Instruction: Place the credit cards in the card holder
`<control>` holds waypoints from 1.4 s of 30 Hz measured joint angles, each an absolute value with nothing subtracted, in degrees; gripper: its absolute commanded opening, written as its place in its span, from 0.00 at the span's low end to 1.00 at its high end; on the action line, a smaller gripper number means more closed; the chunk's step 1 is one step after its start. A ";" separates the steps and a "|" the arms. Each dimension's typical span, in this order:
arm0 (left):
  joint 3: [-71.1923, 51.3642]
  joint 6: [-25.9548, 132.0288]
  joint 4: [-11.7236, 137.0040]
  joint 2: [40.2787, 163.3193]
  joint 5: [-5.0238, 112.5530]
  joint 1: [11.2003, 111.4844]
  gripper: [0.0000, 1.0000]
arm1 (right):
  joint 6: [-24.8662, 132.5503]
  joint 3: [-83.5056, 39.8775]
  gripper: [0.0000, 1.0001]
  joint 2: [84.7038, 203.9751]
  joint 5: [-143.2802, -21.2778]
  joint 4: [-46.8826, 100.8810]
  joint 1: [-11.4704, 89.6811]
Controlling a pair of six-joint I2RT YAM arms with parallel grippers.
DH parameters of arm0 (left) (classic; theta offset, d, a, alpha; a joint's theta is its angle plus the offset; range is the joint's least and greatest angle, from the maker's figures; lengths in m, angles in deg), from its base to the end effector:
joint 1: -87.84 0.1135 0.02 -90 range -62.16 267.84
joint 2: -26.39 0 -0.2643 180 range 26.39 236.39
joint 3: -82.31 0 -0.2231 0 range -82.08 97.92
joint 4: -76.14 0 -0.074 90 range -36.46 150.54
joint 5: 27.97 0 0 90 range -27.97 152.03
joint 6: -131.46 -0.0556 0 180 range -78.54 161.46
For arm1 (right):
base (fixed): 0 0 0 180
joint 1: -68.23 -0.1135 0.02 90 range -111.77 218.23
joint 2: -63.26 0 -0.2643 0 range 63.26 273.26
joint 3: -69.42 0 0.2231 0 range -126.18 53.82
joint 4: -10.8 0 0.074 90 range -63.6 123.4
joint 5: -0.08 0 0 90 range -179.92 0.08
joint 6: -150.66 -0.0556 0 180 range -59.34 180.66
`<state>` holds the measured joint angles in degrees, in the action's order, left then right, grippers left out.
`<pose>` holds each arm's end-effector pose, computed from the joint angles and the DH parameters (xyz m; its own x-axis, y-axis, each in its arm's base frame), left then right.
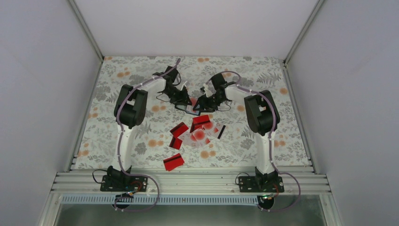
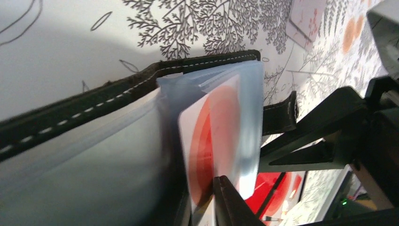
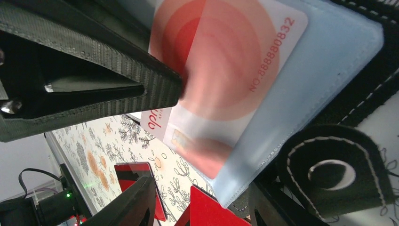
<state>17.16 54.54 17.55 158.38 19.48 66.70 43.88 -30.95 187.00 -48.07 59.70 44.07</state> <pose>0.3953 -0.1932 0.1328 -0.9758 0.1986 -0.0918 0.2057 0.6898 -0.6941 0.3559 0.2003 0.1349 -0.9736 -0.2010 -0.1081 -0.2185 0.6836 0.6964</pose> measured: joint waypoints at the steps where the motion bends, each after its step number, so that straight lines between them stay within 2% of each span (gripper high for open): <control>1: 17.33 54.54 17.49 158.62 19.83 66.59 0.22 | 44.14 -31.08 0.50 187.07 -47.97 59.83 44.11; 4: 18.40 54.19 16.83 159.16 20.14 66.13 0.37 | 44.62 -31.32 0.50 187.20 -47.88 60.25 44.16; 8: 20.70 54.10 15.28 159.32 22.39 64.40 0.45 | 45.32 -31.39 0.50 187.22 -47.88 60.45 44.20; 19: 28.94 54.17 7.39 161.59 32.86 60.92 0.46 | 45.98 -31.39 0.50 187.22 -47.51 60.51 44.77; 30: 30.21 60.44 6.41 161.74 39.44 58.46 0.46 | 46.37 -29.95 0.53 187.05 -44.80 59.05 45.71; 36: 30.21 63.46 6.84 161.72 39.72 58.26 0.51 | 46.26 -29.38 0.54 186.70 -44.10 58.81 46.12; 42: 29.22 64.42 8.07 160.80 39.94 57.76 0.61 | 45.98 -28.24 0.58 185.03 -44.73 59.24 47.63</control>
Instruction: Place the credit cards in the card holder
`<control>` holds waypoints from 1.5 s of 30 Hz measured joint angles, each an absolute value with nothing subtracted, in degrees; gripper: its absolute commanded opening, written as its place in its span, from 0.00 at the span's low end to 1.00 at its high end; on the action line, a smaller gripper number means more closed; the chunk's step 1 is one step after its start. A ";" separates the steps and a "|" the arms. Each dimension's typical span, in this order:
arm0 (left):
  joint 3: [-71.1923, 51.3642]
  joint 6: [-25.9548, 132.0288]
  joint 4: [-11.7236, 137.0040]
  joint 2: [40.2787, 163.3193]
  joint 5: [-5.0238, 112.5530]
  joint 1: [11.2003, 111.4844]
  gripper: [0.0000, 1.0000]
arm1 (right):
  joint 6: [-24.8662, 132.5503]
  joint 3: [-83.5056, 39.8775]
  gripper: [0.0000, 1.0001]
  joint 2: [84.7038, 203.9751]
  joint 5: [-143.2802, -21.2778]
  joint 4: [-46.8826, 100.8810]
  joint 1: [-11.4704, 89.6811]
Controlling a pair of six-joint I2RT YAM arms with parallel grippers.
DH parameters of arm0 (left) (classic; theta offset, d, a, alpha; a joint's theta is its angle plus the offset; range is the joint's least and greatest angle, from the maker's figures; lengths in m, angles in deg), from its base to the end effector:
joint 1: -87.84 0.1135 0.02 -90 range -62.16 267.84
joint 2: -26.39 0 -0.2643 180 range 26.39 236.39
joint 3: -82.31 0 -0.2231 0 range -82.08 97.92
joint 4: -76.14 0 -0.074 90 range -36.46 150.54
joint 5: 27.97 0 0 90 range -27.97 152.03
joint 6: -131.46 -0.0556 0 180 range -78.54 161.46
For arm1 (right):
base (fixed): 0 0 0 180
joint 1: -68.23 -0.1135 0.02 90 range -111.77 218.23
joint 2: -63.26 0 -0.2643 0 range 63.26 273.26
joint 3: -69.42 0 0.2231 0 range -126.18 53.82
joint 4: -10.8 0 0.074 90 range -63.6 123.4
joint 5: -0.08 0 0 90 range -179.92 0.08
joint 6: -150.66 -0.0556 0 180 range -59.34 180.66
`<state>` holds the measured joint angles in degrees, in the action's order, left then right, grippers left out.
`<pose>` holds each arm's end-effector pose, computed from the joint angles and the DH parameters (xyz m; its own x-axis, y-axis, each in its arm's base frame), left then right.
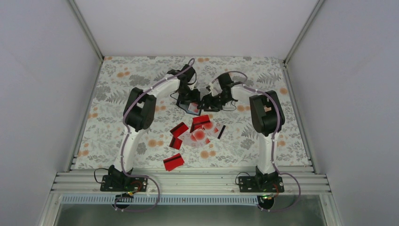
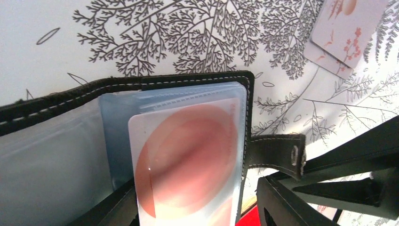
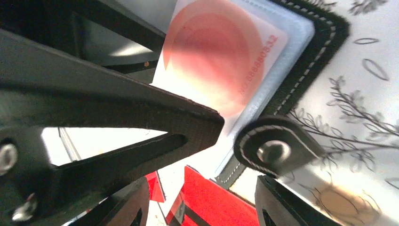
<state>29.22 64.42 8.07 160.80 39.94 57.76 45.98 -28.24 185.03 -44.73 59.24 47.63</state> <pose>0.3853 -0.2474 0.1516 -0.9844 0.1525 -0.0874 0.1754 0.8844 -0.4326 0.3575 0.1765 0.1391 -0.9771 -0.1765 -0.1186 -0.2062 0.6508 0.7307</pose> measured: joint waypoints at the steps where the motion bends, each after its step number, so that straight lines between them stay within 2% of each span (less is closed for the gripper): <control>1: 28.92 64.44 8.35 160.58 39.90 57.71 0.63 | 45.96 -28.07 0.59 184.58 -44.60 59.38 48.09; 4: 28.11 64.27 8.57 159.77 39.55 57.73 0.70 | 45.96 -27.91 0.60 183.15 -43.00 60.42 49.12; 7: 26.91 63.92 8.59 158.40 39.50 58.06 0.81 | 46.00 -27.91 0.60 182.06 -40.56 61.36 49.91; 12: 25.46 63.50 7.52 154.57 39.00 59.15 0.82 | 45.17 -27.91 0.61 180.49 -36.53 61.04 50.08; 14: 25.46 63.26 7.26 153.35 39.02 59.44 0.77 | 43.77 -27.91 0.61 179.79 -34.90 59.94 50.08; 16: 25.31 62.87 6.95 151.97 39.15 59.94 0.67 | 42.15 -27.91 0.60 179.33 -33.69 58.35 50.08; 19: 23.50 62.14 7.33 149.68 39.11 60.82 0.45 | 39.44 -27.91 0.59 179.11 -32.75 55.46 50.04; 23: 19.37 59.54 8.79 147.69 38.50 62.45 0.32 | 35.42 -27.85 0.58 179.13 -33.02 51.90 49.77; 29: 15.54 56.29 10.34 148.04 37.71 63.72 0.26 | 31.23 -27.89 0.57 180.71 -35.16 49.63 48.29; 39: 10.32 53.84 13.66 148.17 35.96 63.61 0.25 | 28.69 -28.68 0.57 185.34 -39.86 49.85 47.89; 45: 10.27 52.75 14.69 149.33 35.63 63.61 0.19 | 28.73 -29.29 0.57 185.89 -41.17 49.93 47.89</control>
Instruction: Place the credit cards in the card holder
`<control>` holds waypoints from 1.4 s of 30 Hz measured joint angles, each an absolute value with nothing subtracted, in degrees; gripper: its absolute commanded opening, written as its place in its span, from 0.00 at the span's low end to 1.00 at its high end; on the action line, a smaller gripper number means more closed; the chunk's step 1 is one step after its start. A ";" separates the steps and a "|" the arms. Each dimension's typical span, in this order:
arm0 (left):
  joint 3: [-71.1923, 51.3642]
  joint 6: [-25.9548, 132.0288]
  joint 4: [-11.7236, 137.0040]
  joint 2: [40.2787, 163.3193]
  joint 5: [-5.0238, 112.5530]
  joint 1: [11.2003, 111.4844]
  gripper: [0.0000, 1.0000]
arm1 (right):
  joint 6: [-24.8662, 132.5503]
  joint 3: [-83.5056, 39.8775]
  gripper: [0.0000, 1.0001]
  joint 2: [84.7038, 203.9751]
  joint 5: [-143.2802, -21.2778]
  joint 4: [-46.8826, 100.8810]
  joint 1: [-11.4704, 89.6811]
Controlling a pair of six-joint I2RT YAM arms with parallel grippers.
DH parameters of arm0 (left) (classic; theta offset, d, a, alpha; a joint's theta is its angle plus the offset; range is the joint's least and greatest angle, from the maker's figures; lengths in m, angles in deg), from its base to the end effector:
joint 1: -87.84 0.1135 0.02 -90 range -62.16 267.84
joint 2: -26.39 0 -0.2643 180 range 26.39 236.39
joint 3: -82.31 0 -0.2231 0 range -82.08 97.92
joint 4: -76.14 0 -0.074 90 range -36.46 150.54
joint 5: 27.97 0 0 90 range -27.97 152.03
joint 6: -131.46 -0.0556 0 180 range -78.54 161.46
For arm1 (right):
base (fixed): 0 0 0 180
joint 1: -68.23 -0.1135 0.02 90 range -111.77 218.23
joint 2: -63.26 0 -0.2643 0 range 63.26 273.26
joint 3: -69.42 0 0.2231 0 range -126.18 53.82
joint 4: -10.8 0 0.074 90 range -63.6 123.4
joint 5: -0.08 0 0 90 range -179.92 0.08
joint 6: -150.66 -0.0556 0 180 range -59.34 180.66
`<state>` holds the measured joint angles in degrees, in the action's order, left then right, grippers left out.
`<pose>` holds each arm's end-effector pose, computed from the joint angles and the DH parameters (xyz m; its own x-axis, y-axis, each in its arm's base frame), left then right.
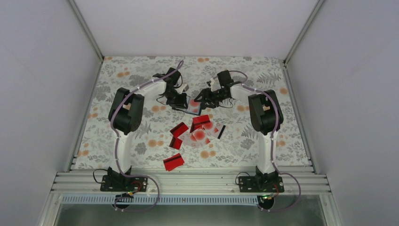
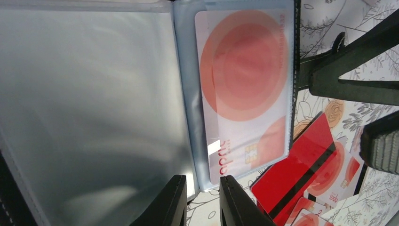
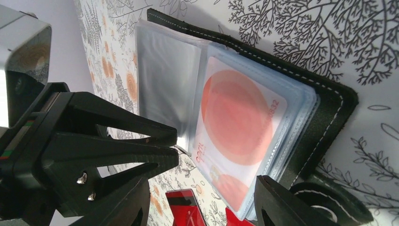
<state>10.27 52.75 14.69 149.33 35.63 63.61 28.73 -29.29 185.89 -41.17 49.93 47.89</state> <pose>0.3622 -0.1901 0.1573 -0.9599 0.2397 -0.1455 0.2802 0.8371 -0.4698 0.3761 0.1840 0.1470 -0.9995 0.0014 -0.0302 -0.0236 0.5880 0.8085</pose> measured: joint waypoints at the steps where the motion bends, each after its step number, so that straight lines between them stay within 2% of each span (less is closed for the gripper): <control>1: 10.27 52.64 14.74 149.48 35.66 63.61 0.18 | 28.73 -29.49 0.56 186.13 -41.30 49.95 47.89; 13: 10.32 52.35 15.06 151.75 35.52 63.68 0.09 | 28.78 -30.91 0.56 188.71 -41.63 50.24 47.76; 42: 14.32 50.87 13.95 154.49 35.46 63.68 0.04 | 30.94 -34.69 0.56 189.32 -43.88 55.38 46.87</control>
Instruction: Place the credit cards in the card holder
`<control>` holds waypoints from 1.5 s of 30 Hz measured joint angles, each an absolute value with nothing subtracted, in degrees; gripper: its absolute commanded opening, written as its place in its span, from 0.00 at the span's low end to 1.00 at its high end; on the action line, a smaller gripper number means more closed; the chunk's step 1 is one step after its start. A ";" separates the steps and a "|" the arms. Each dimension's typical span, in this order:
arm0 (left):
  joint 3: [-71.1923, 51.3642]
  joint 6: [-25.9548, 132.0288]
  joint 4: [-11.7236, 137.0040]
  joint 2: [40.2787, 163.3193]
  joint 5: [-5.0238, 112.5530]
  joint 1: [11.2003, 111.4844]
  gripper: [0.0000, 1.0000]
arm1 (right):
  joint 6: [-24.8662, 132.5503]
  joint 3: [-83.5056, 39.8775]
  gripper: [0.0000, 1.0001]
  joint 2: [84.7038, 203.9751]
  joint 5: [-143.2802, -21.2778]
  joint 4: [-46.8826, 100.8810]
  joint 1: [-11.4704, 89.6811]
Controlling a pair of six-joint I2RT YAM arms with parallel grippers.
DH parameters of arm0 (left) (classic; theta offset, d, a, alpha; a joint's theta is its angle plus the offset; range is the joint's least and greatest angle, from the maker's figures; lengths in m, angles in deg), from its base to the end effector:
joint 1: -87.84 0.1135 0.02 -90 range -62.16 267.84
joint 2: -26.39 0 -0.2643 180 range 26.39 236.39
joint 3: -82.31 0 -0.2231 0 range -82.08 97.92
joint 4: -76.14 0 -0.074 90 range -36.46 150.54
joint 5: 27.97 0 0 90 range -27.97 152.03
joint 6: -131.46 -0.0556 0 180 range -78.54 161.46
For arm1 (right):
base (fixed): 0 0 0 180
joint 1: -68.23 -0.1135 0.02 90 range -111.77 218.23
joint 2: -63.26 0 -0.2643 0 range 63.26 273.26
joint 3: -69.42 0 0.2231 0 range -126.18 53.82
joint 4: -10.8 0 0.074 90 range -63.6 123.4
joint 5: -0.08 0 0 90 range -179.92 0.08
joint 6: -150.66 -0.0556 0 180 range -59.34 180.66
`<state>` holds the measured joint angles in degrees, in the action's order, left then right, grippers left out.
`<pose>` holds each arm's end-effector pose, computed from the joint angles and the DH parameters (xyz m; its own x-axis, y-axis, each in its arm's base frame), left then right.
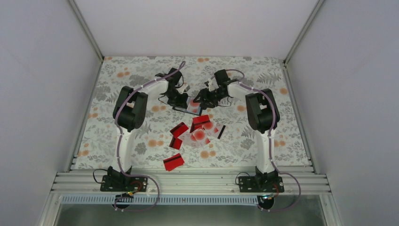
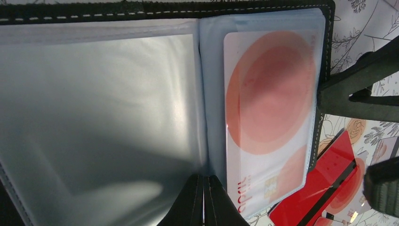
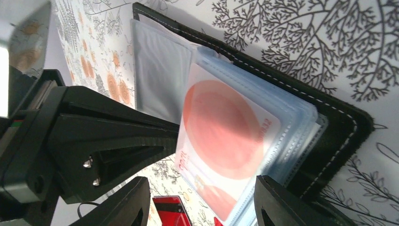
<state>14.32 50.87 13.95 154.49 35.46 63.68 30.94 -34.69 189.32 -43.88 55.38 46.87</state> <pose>0.3754 -0.1956 0.1385 -0.9548 0.2680 -0.1288 0.2969 0.8339 -0.4653 0.3834 0.1929 0.1405 -0.9996 -0.0214 -0.0185 -0.0279 0.6364 0.7709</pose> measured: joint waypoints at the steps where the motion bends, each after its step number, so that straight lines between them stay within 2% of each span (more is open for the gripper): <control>1: 14.49 50.87 13.86 154.53 35.52 63.68 0.04 | 31.14 -34.69 0.57 189.32 -44.16 55.68 46.87; 9: 14.54 51.17 13.77 153.72 37.88 63.42 0.12 | 31.75 -34.69 0.56 189.30 -45.36 56.45 46.87; 45: 14.14 51.06 14.87 154.16 36.27 63.24 0.12 | 32.25 -34.69 0.56 189.30 -45.26 56.45 46.87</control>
